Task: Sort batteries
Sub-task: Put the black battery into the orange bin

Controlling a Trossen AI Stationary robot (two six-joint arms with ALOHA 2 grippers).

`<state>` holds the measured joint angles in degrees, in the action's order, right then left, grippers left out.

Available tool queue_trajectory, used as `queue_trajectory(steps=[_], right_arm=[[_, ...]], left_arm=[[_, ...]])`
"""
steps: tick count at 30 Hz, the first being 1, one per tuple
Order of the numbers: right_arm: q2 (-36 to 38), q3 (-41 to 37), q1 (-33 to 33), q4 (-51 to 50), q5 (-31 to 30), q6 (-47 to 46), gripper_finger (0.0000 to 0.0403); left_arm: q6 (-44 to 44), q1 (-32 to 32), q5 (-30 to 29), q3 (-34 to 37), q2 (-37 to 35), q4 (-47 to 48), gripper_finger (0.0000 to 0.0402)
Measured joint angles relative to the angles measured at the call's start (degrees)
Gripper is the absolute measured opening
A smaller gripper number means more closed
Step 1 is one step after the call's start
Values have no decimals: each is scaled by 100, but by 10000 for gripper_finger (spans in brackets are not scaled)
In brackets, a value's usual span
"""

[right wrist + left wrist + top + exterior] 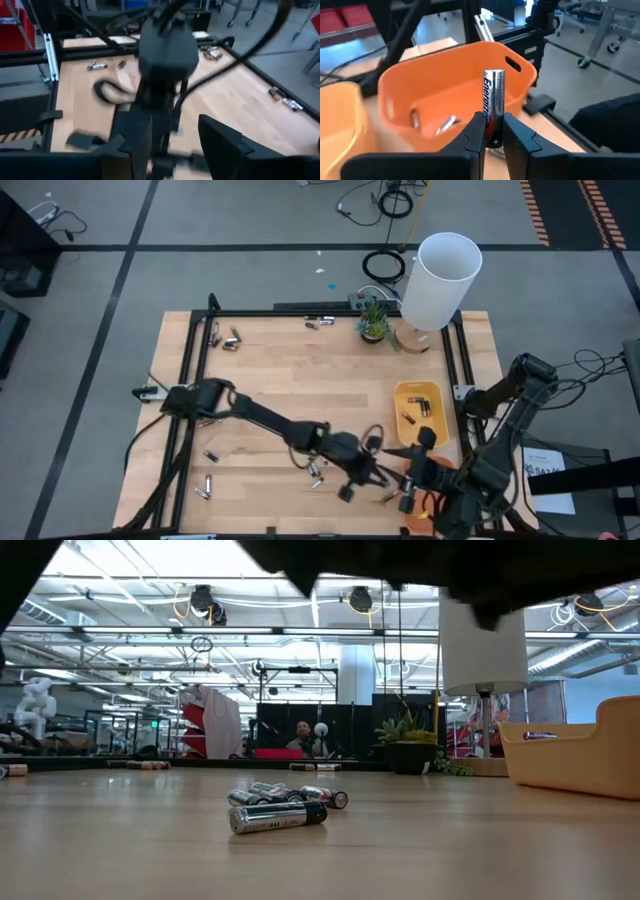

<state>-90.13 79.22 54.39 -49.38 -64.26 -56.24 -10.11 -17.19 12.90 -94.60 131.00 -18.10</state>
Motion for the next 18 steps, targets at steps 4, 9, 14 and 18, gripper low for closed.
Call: queue_trajectory(steps=[4, 9, 14, 18], right_arm=[[0, 0, 92, -128, -43, -295, 153], [0, 0, 163, -182, -83, -479, 153], [0, 0, 253, -174, -191, -487, 153], [0, 0, 293, -154, -217, -486, 153]], left_arm=[[-74, 20, -15, -1013, 682, 312, 50], [-27, 3, -30, -1908, 1392, 434, 50], [-127, -70, -154, -2566, 1866, 690, 50], [-259, -56, -470, -2811, 1951, 861, 50]])
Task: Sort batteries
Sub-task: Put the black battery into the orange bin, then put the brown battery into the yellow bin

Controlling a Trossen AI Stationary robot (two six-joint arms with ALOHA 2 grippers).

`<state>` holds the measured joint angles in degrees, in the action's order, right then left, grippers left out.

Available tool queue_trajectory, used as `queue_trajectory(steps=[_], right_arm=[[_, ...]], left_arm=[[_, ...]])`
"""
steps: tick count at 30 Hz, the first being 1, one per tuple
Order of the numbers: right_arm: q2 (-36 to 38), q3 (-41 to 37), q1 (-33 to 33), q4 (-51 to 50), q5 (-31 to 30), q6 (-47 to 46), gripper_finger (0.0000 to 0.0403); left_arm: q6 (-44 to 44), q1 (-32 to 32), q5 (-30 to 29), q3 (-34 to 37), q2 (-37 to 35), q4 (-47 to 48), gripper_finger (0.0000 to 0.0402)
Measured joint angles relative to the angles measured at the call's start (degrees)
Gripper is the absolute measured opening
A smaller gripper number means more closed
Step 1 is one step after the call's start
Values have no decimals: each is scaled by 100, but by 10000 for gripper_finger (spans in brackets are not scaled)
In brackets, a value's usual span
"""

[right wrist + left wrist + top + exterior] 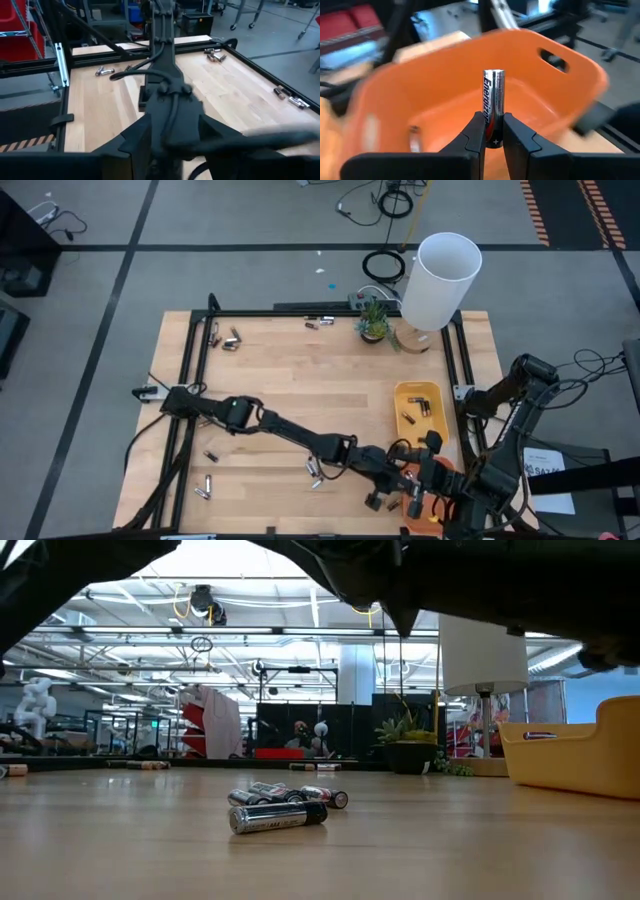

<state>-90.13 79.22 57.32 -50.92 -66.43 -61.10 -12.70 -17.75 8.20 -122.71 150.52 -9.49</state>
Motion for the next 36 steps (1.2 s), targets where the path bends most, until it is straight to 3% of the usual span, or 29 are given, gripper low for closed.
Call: queue_trajectory(steps=[10, 16, 21, 26, 31, 36], right_arm=[[0, -2, -13, -39, -291, 142, 153], [0, -4, -71, -44, -291, 258, 153], [0, -4, -136, -44, -291, 338, 153], [0, -4, -153, -48, -289, 372, 153], [0, -9, -150, -38, -297, 389, 153], [0, -9, -144, -9, -299, 524, 153]], left_arm=[[-28, 89, -134, -33, 0, -25, 56], [-549, 82, -117, -33, 0, 2, 112], [-360, 90, -163, -31, 0, 7, 164], [-317, 151, -185, -27, -40, 234, 180], [-885, 156, -311, -17, -519, 1126, 181], [-1188, 166, -791, -18, -1010, 3030, 182]])
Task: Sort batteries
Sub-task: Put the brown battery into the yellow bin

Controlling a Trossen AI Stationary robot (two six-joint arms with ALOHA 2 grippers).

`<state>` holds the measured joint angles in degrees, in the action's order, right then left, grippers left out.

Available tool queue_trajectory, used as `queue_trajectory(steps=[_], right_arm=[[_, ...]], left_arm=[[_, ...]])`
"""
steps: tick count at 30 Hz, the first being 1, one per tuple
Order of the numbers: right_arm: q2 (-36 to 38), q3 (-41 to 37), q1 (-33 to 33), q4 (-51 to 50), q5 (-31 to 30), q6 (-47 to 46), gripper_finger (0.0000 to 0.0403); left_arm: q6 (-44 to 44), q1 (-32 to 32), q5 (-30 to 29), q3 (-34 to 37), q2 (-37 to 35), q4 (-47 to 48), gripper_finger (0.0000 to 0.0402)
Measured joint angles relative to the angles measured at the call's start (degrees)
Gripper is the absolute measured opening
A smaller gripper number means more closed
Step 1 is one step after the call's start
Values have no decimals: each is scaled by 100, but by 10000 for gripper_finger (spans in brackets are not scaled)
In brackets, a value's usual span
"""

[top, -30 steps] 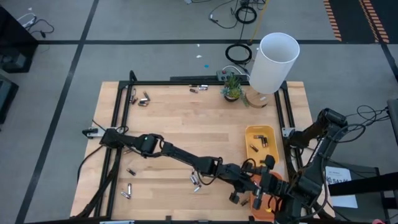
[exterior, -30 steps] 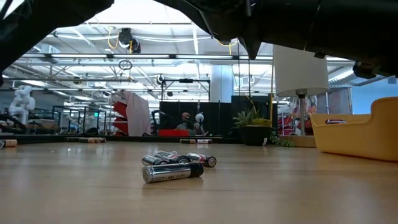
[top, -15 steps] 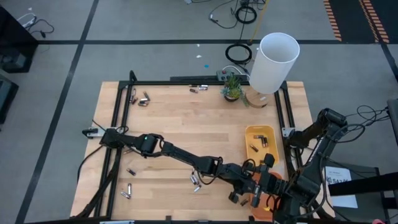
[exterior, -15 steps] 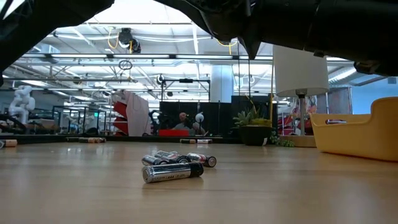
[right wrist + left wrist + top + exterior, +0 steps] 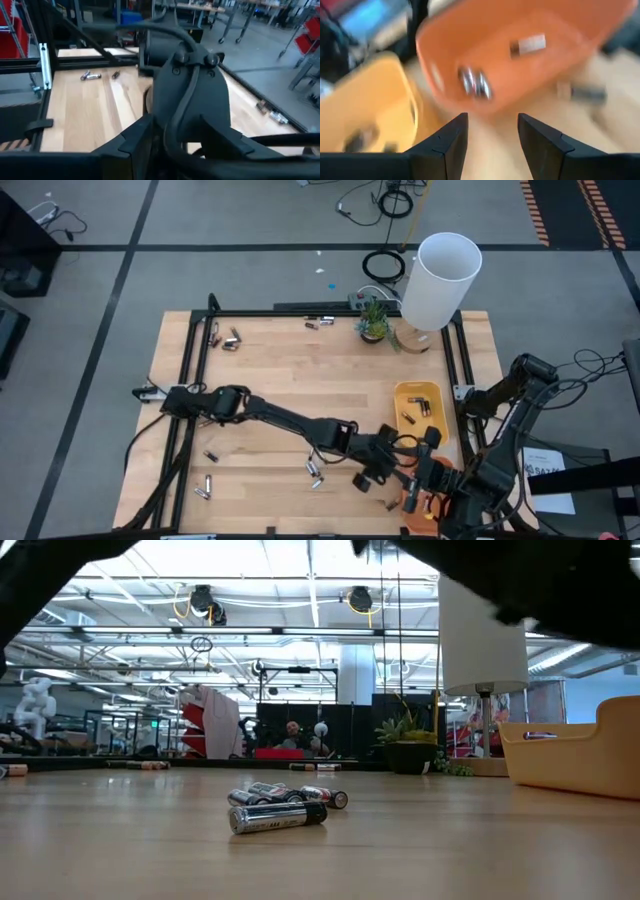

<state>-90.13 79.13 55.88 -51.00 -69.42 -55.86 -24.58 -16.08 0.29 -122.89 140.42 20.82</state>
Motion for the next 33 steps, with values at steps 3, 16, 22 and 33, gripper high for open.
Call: queue_trajectory(steps=[3, 16, 22, 33], right_arm=[[-2, -2, 11, 1, 92, -2, 153], [-65, -13, 51, 5, 181, -202, 153], [-470, 0, 9, 326, 938, -281, 153], [-1075, 0, -401, 1817, 2359, 1275, 153]], left_arm=[[48, 43, -340, -19, -197, 1370, 182], [1298, -7, -1568, 170, -629, 5117, 182], [2086, -10, -2420, 1323, -2366, 5455, 176], [2509, -333, -2468, 7161, -6854, -710, 175]])
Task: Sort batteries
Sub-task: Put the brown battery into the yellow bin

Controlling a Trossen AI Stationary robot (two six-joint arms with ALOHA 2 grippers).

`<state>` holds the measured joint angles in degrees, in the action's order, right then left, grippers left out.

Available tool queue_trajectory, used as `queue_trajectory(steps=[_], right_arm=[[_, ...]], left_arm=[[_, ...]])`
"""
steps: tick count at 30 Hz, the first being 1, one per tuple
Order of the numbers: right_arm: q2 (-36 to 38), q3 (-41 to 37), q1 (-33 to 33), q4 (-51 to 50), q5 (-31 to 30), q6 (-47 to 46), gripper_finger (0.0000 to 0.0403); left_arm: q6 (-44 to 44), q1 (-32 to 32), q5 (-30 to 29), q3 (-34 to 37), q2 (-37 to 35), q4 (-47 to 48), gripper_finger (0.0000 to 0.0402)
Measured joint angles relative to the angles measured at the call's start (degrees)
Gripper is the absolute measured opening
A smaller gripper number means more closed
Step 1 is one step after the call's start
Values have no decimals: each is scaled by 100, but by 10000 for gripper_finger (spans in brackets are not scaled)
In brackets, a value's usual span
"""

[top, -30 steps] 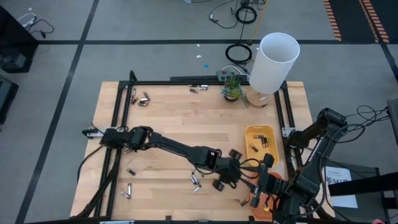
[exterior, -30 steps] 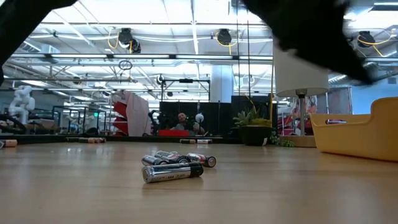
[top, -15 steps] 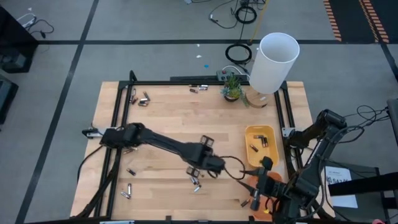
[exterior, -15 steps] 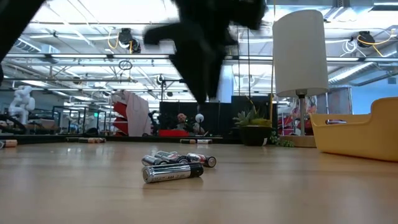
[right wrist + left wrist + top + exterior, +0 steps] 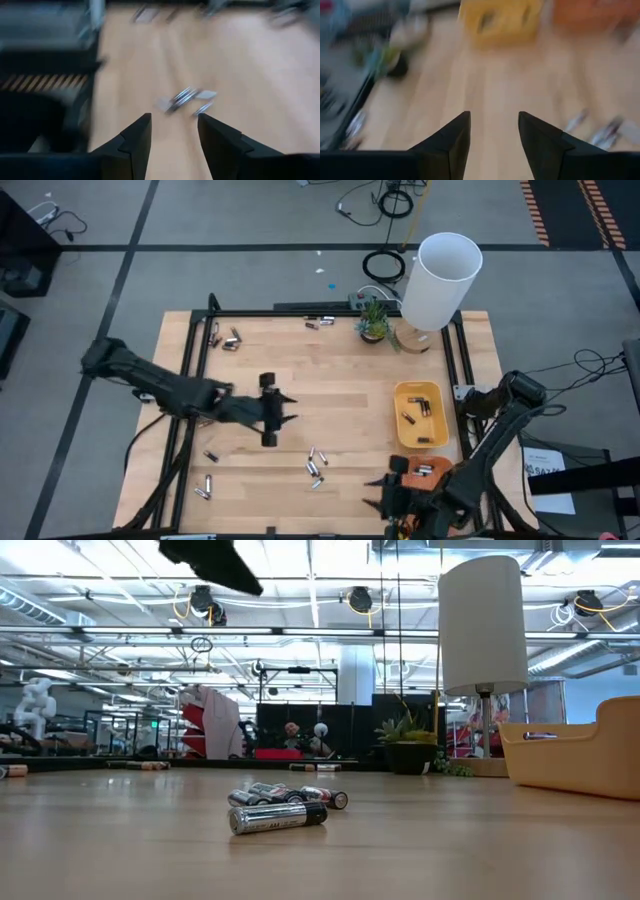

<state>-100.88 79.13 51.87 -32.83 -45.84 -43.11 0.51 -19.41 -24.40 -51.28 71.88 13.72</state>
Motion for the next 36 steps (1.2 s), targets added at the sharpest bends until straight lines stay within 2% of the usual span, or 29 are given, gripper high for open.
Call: queue_trajectory(steps=[3, 5, 7, 9, 12, 16, 19, 25, 33, 36], right_arm=[[-90, 0, -201, 6, 1431, 203, 153], [-94, 10, -381, -10, 2470, 169, 153], [-94, 70, -586, -105, 3279, 11, 153], [-92, 87, -792, -192, 3779, -214, 153], [-145, 87, -1056, -489, 4460, -262, 153], [-288, 87, -1275, -769, 5082, -232, 153], [-424, 87, -1336, -935, 5458, -177, 153], [-603, 87, -1325, -1137, 5686, 43, 153], [-940, 87, -1253, -1192, 5842, 540, 153], [-1141, 87, -1260, -1192, 6155, 638, 153]], left_arm=[[-638, -5, 328, 1348, -444, -2600, 175], [-1050, 93, 343, 1921, -522, -3901, 175], [-1343, 225, 342, 2212, -526, -4893, 175], [-1570, 369, 369, 2325, -529, -5410, 175], [-1777, 574, 688, 2327, -529, -5587, 175], [-1934, 830, 1190, 2329, -528, -5707, 175], [-1901, 1009, 1270, 2329, -527, -5600, 175], [-1884, 1273, 1461, 2329, -527, -5196, 175], [-1813, 1448, 1689, 2329, -527, -5243, 175], [-1727, 1504, 1687, 2329, -527, -5331, 175]])
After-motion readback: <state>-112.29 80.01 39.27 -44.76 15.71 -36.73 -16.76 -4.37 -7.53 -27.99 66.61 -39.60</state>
